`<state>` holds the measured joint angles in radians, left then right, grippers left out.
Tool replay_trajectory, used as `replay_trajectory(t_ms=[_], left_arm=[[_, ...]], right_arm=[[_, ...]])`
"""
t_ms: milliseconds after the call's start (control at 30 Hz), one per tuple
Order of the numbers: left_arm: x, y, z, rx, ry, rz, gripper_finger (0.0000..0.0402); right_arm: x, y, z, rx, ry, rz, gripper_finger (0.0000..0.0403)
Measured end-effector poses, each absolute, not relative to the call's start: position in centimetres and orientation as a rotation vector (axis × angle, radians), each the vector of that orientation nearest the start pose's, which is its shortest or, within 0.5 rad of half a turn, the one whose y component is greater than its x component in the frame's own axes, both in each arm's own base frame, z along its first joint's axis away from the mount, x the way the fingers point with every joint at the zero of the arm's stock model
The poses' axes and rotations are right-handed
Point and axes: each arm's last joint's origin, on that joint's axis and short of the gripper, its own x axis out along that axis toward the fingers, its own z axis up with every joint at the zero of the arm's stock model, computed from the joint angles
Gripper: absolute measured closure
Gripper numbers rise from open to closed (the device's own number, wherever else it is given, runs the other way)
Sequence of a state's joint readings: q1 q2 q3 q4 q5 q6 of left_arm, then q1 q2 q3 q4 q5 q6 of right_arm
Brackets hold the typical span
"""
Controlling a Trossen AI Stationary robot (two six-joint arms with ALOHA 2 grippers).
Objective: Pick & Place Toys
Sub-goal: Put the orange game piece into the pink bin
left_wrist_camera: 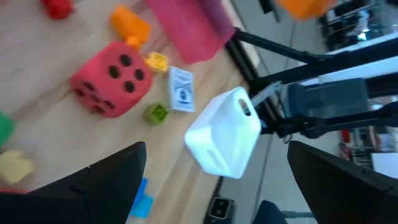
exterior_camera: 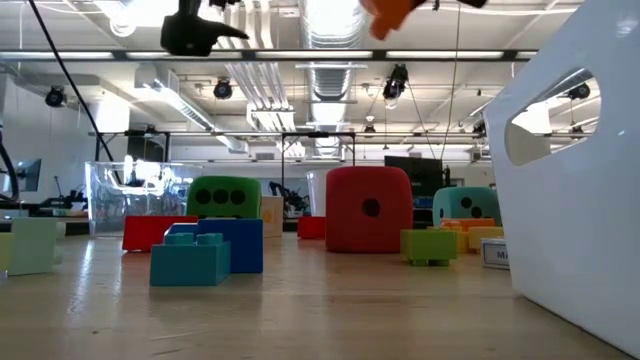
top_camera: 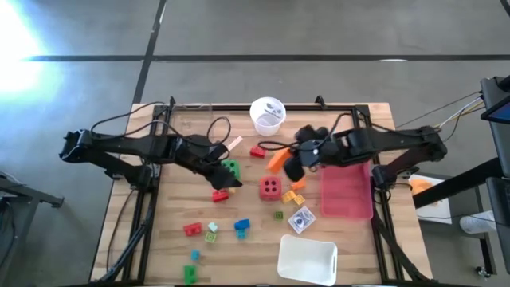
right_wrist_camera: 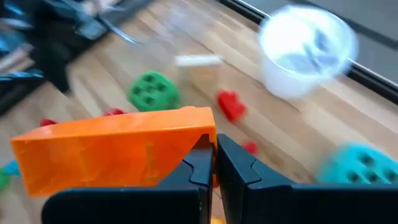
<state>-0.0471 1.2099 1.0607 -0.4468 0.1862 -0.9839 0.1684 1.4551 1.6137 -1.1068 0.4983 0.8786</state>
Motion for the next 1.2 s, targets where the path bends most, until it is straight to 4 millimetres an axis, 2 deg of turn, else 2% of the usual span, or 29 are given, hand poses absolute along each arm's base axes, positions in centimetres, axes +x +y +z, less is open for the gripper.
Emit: replay_trajectory(t_ms=[200,333,467,633,833,967,1200], left_arm=[[24.1,-1.2,31.7,-0.962,0.746,0.146,0.0010],[23.2,-1.2,31.2,-0.928,0.834,0.182,0.0010],[22.4,-1.1,30.4,-0.892,0.931,0.234,0.0010],[21.5,-1.1,29.8,-0.879,1.007,0.282,0.0010],[20.8,-1.1,30.3,-0.883,0.980,0.274,0.0010],[20.5,-1.0,30.6,-0.882,0.961,0.272,0.0010],[20.4,-1.0,30.6,-0.881,0.961,0.274,0.0010]], right_arm=[[22.6,2.5,39.0,0.559,0.828,-0.819,0.0396],[20.1,2.2,37.9,0.625,0.947,-0.941,0.0396],[18.7,2.2,35.3,0.713,1.008,-0.973,0.0396],[16.6,2.1,30.4,0.856,1.103,-1.109,0.0396],[15.3,1.9,26.3,1.064,0.942,-1.149,0.0396],[14.1,1.7,24.5,1.119,0.921,-1.271,0.0395],[12.9,1.5,22.7,1.151,0.921,-1.397,0.0395]])
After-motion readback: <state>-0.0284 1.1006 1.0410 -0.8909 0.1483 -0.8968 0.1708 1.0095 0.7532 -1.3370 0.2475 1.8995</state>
